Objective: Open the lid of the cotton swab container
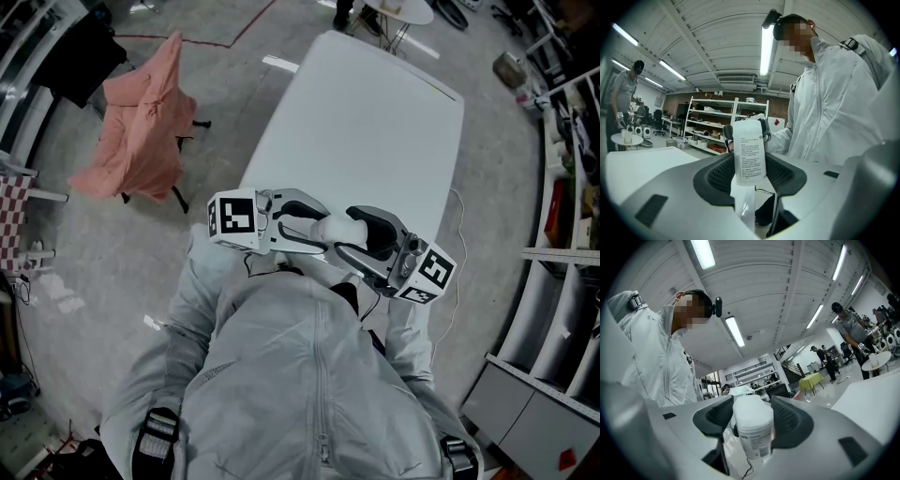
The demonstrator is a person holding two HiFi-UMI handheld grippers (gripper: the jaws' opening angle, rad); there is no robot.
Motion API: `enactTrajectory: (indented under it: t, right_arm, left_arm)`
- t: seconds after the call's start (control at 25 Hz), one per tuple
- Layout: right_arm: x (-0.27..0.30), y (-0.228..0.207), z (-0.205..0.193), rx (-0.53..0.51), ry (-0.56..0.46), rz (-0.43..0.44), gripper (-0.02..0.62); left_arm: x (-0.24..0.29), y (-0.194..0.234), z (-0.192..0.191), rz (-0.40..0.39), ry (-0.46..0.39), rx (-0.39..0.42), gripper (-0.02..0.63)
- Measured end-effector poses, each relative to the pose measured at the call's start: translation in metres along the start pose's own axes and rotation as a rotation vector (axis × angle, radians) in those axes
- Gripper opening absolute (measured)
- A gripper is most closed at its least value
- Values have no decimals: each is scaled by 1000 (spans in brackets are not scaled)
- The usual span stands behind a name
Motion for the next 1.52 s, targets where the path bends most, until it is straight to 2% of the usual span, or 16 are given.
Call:
enactTrajectory:
  t: [0.32, 0.48, 0.56, 0.72, 0.92, 1.16, 1.28, 1.52]
  right_arm:
    - [4, 2, 4, 15, 18, 8, 258]
    - [5, 0, 5, 38, 34, -8, 258]
    - [5, -1, 5, 72, 23, -8, 258]
    - [1, -5, 0, 217, -56, 1, 258]
    - [0, -2, 0, 255, -66, -11, 258]
    - [-6, -6, 16, 214, -185, -104, 258]
    - [-9, -9, 20, 189, -194, -141, 258]
    - [-8, -16, 16, 245, -278, -214, 258]
  left_arm:
    - [1, -1, -2, 3, -20, -14, 212]
    - [2, -1, -2, 22, 0, -10, 212]
    - [2, -1, -1, 26, 12, 1, 213]
    - [4, -4, -1, 46, 58, 44, 210]
    - [5, -9, -6, 48, 21, 15, 210]
    - [9, -12, -8, 2, 4, 4, 210]
    - [12, -16, -10, -20, -9, 2, 209]
    - [14, -22, -11, -53, -52, -6, 209]
Point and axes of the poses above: the fingertips, and each gripper's own axes: x forward along the fingers, y to its left, z out of its top, the point moved 10 cm from there along -x, backward along the fingers, and after that the axes turned 2 degrees about -y, right-handed, at the moved point
